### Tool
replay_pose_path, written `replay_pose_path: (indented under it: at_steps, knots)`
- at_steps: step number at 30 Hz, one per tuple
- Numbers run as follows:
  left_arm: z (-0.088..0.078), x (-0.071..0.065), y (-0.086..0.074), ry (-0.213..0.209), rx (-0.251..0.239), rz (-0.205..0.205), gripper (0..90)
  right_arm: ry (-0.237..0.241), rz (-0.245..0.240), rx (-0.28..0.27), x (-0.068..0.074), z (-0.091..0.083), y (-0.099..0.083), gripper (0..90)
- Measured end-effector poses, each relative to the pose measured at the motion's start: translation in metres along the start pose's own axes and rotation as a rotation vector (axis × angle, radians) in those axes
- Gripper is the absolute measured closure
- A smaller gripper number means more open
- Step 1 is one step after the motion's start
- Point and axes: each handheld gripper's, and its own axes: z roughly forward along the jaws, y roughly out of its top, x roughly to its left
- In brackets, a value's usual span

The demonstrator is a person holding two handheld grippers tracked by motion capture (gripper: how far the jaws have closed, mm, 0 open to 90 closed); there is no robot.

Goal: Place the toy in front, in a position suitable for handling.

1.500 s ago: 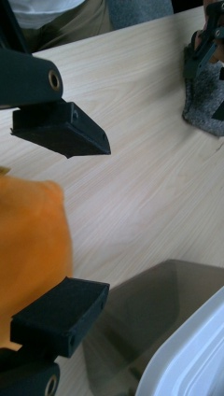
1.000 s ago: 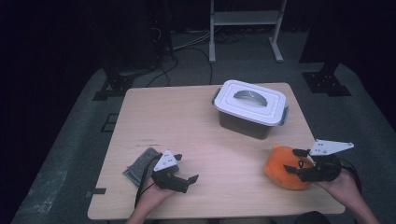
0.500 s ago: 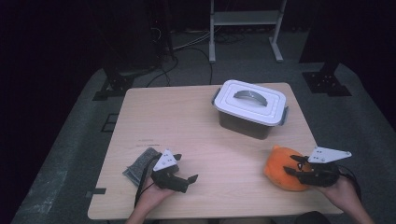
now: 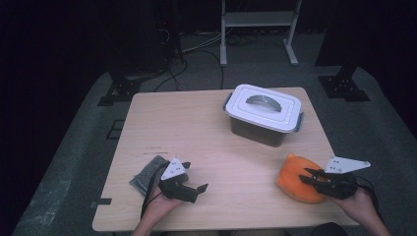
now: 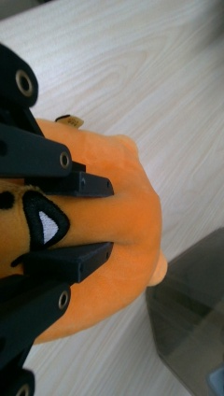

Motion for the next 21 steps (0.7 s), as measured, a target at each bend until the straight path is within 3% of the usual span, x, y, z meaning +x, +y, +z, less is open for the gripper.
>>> replay_pose_path:
  at_steps: [8,13,21]
  knots:
    - [-0.001,0.001,0.000,0.005,-0.005,-0.005,0.0,0.010,0.019,0.012,-0.004,-0.005,0.007,72.0]
    - [-0.003,0.003,0.000,0.007,-0.003,-0.006,0.0,0.040,0.061,0.017,-0.008,-0.008,0.012,73.0]
    - [-0.003,0.003,0.000,0.008,-0.006,-0.003,0.0,0.061,0.071,0.006,-0.010,-0.015,0.017,73.7]
